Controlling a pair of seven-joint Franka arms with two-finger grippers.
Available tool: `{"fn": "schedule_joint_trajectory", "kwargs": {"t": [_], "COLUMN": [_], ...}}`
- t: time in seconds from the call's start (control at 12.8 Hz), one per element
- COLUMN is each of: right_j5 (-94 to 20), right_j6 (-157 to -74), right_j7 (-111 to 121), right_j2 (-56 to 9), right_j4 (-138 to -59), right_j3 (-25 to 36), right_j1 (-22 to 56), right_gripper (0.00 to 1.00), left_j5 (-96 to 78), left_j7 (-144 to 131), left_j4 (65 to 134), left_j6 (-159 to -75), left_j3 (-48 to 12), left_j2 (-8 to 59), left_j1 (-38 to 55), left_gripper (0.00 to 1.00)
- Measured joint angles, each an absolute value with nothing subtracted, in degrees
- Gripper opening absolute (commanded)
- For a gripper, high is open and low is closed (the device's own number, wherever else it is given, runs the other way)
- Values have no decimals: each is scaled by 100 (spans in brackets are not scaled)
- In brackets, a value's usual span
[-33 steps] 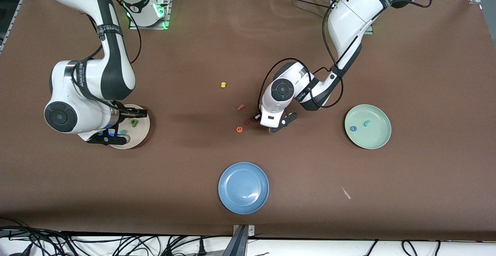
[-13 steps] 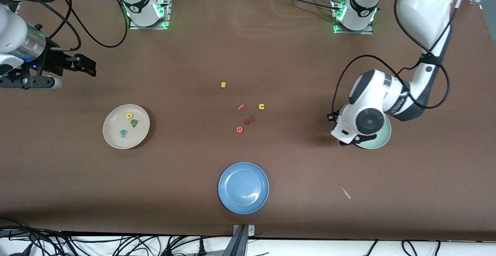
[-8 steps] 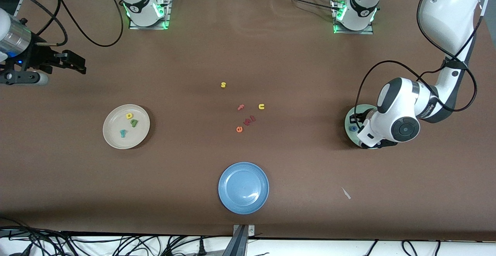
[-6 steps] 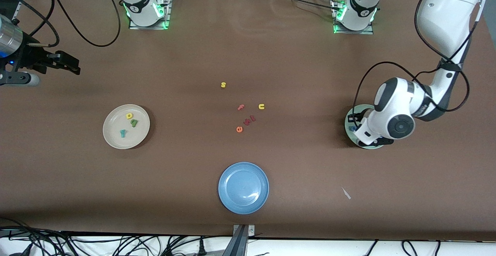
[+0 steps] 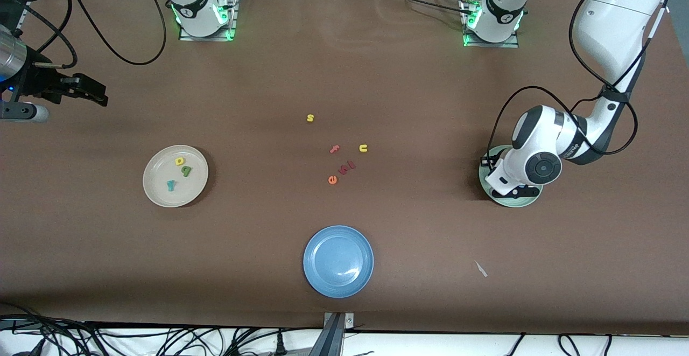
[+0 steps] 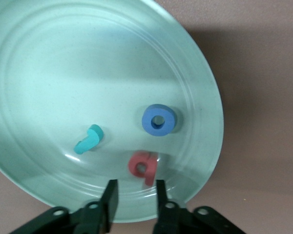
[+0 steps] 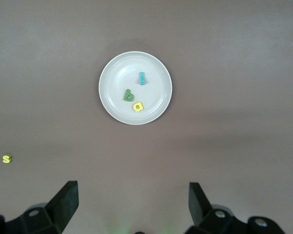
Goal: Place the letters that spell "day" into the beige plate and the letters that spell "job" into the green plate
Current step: 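Carry the pink letter to the green plate while the right gripper retracts, then release the pink letter and raise the left gripper away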
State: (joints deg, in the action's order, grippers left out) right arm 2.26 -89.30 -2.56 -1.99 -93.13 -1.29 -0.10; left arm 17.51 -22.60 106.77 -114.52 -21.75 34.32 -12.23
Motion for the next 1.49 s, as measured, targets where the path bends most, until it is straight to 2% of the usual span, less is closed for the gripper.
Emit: {"fn": "schedule_joint_trajectory", "kwargs": {"t": [0.24, 0.55, 0.86, 1.18, 1.49], "right_j5": [222, 221, 152, 78, 75], "right_j6": [-8943, -9019, -9062, -9069, -9073], "right_j7": [-256, -257, -265, -268, -271], "right_j2": [-203, -229, -259, -262, -264], "right_j4": [-9313, -9315, -9315, -9316, -9317], "right_j3": [-131, -131, -138, -138, -138], "right_j1": [-10, -10, -8, -8, -8], "right_gripper": [100, 100, 100, 100, 100], "left_j5": [1751, 1751, 1584, 917, 828], "left_j7": [-2259, -2260, -2270, -1832, -1433], "left_j4": [10577, 10225, 9299, 8082, 7813], "left_j6": [-11311, -10946, -10333, -9320, -9144], "left_j3": [-2214, -2610, -3020, -3036, -2762], "left_j2": [3343, 2848, 2580, 2398, 1982], "left_j1": [-1226, -1237, -1237, -1304, -1334], "left_gripper": [100, 100, 100, 100, 100]}}
